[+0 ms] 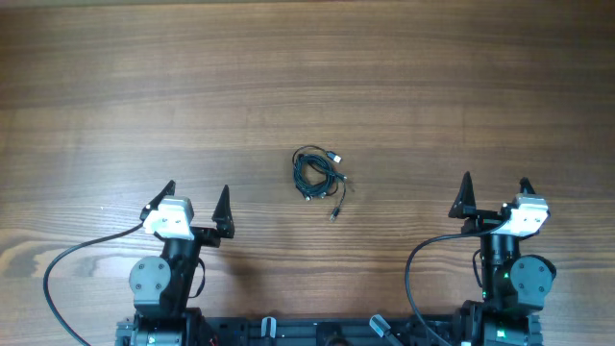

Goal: Untangle cables

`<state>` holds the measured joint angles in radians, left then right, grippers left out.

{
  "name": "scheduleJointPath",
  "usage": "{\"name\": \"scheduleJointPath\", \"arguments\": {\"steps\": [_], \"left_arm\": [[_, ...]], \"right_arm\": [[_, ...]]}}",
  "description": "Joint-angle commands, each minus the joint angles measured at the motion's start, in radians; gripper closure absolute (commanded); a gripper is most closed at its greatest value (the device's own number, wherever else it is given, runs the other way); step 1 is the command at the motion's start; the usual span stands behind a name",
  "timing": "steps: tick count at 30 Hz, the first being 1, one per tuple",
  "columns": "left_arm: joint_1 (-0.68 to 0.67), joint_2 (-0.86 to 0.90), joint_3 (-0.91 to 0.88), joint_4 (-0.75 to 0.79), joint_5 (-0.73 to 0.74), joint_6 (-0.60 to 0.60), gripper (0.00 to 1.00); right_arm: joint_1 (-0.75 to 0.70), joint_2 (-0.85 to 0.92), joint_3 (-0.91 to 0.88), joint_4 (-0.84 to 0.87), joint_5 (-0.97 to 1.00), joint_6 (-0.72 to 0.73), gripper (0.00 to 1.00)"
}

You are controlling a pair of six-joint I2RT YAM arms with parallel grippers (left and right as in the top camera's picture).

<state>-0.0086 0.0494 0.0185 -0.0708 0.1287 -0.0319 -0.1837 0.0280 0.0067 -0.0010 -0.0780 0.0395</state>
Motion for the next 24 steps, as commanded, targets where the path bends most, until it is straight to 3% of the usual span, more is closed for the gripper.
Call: {"name": "scheduleJointPath", "arguments": {"steps": [1,16,24], "left_arm": [[-0.007,0.003,-0.012,0.004,-0.007,-0.01,0.0],[-0.006,0.003,-0.012,0.004,-0.006,-0.003,0.0],[-0.006,0.068,-0.006,-0.001,0.013,-0.108,0.0]], "right_arm": [[-0.005,0.003,-0.002,0.004,-0.001,-0.013,0.0],[-0.005,0.003,-0.002,0.004,-0.001,-0.013,0.0],[-0.005,0.003,-0.002,0.004,-0.001,-0.013,0.0]]}}
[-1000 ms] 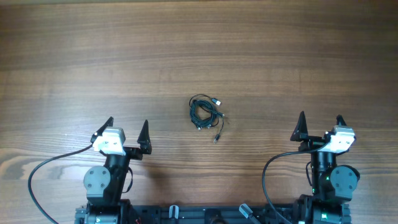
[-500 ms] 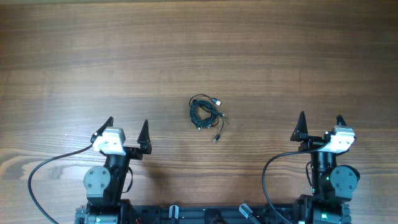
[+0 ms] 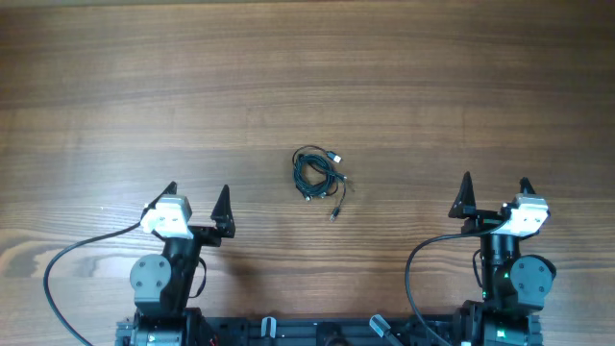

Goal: Untangle cables

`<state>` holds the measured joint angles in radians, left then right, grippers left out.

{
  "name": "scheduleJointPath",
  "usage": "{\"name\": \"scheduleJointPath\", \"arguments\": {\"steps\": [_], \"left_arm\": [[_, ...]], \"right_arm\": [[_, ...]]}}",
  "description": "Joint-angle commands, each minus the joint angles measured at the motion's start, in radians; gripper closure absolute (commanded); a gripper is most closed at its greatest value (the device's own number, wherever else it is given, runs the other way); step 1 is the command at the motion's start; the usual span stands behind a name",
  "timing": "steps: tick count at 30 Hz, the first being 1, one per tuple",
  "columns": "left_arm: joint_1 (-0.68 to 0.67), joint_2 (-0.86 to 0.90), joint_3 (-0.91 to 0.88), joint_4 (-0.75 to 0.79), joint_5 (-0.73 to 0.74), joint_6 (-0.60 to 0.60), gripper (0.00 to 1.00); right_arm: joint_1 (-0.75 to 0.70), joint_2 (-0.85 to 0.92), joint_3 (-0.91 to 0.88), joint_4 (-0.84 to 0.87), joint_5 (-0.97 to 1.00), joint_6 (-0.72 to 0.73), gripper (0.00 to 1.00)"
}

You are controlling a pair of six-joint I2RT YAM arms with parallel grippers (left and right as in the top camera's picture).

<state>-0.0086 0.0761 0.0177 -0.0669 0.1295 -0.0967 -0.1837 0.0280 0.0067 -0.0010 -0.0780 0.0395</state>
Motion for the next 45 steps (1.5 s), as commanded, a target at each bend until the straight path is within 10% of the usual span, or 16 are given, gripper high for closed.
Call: {"name": "scheduleJointPath", "arguments": {"steps": [1,11,45], "left_arm": [[-0.006,0.064,0.005,-0.013,0.013,-0.043,0.0],[-0.006,0.296,0.177,-0.019,0.013,-0.042,0.0],[-0.006,0.297,0.179,0.014,0.0,-0.05,0.0]], "right_arm": [[-0.005,0.003,-0.002,0.004,-0.001,-0.013,0.0],[-0.005,0.003,-0.002,0.004,-0.001,-0.013,0.0],[-0.005,0.003,-0.002,0.004,-0.001,-0.013,0.0]]}}
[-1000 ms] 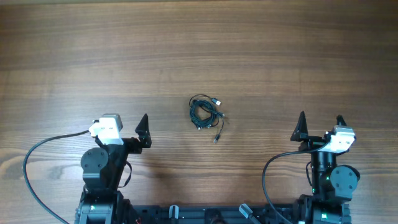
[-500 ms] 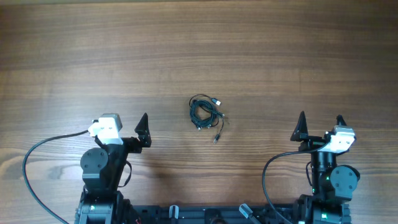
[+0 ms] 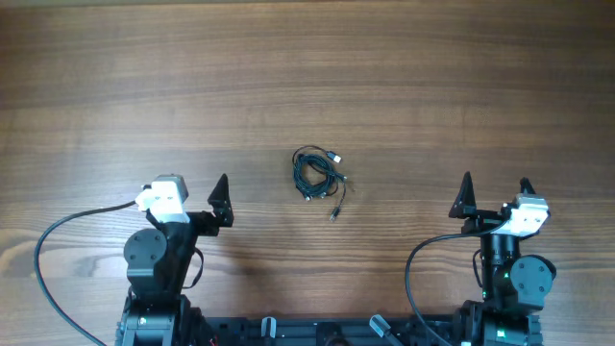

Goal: Untangle cables

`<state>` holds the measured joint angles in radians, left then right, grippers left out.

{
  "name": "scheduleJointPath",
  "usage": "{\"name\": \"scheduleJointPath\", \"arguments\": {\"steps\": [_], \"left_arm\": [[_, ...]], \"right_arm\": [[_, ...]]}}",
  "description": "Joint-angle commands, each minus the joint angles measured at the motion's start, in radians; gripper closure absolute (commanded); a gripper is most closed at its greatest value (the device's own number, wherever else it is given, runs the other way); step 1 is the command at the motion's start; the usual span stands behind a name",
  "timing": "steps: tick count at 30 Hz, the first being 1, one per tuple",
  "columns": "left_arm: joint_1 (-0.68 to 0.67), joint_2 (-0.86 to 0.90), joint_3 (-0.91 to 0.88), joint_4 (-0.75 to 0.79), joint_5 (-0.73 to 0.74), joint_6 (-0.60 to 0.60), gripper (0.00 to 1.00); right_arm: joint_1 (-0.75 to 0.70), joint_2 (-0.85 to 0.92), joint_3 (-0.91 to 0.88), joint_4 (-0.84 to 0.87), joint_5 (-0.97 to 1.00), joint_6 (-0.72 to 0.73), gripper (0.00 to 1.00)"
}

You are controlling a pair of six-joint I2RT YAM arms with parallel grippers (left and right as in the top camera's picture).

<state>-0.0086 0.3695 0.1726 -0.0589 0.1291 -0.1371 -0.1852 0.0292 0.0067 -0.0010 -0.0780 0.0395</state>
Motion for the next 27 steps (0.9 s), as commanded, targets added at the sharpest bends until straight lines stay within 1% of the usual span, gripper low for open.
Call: {"name": "scheduleJointPath", "arguments": {"steps": [1,20,27], "left_arm": [[-0.006,0.004,0.024,0.003,0.0,-0.01,0.0],[-0.006,0.006,0.024,-0.006,0.001,-0.009,0.0],[-0.006,0.006,0.024,-0.041,0.001,-0.01,0.0]], "right_arm": [[-0.003,0.002,-0.002,0.004,-0.001,-0.013,0.0],[-0.003,0.002,-0.002,0.004,-0.001,-0.013,0.0],[-0.003,0.002,-0.002,0.004,-0.001,-0.013,0.0]]}}
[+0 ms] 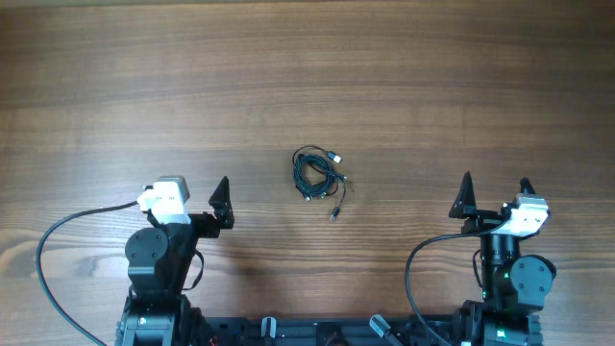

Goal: Untangle cables

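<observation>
A small tangle of dark cables (pixel 316 174) lies coiled on the wooden table, near its middle, with loose plug ends trailing to the right and lower right. My left gripper (pixel 197 188) sits at the lower left, well away from the tangle, open and empty; only its right fingertip (pixel 222 185) shows plainly. My right gripper (pixel 494 190) rests at the lower right, also far from the cables, open with nothing between its fingers.
The wooden table (pixel 307 86) stretches all around the tangle. Black supply cables loop from each arm base at the near edge, one at the lower left (pixel 58 240) and one by the right base (pixel 423 259).
The left arm has barely shifted, its gripper a touch farther right. The cable tangle and the right arm are unchanged.
At first both grippers stood open at the near edge, the tangle lying between them farther out. The left wrist then turned and moved slightly left and up, hiding one fingertip under its white housing. The right arm and the cables have stayed put throughout.
</observation>
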`<state>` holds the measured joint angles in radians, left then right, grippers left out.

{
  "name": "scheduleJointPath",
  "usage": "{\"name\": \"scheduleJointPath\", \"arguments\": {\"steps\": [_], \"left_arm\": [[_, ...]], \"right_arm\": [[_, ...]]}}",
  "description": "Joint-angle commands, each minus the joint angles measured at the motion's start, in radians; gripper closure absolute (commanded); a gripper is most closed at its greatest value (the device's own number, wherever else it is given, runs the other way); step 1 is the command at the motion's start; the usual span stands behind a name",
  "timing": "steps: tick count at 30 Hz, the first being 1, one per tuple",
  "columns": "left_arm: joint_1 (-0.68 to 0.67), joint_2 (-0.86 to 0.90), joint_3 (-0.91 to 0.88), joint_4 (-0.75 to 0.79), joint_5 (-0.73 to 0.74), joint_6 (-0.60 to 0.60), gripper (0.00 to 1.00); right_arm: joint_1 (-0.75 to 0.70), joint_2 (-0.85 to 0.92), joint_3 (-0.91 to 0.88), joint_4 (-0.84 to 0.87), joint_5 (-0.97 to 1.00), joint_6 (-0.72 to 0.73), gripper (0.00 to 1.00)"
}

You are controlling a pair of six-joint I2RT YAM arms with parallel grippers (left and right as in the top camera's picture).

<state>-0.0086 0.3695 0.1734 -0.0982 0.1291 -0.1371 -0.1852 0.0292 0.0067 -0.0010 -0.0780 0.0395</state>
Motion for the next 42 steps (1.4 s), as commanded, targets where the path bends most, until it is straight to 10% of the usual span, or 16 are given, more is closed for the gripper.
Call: {"name": "scheduleJointPath", "arguments": {"steps": [1,29,42], "left_arm": [[-0.006,0.006,0.023,-0.003,0.001,-0.01,0.0],[-0.006,0.055,0.225,-0.05,0.045,-0.167,0.0],[-0.035,0.628,0.605,-0.276,0.292,-0.208,0.0]], "right_arm": [[-0.003,0.002,-0.002,0.004,-0.001,-0.013,0.0],[-0.003,0.002,-0.002,0.004,-0.001,-0.013,0.0],[-0.003,0.002,-0.002,0.004,-0.001,-0.013,0.0]]}}
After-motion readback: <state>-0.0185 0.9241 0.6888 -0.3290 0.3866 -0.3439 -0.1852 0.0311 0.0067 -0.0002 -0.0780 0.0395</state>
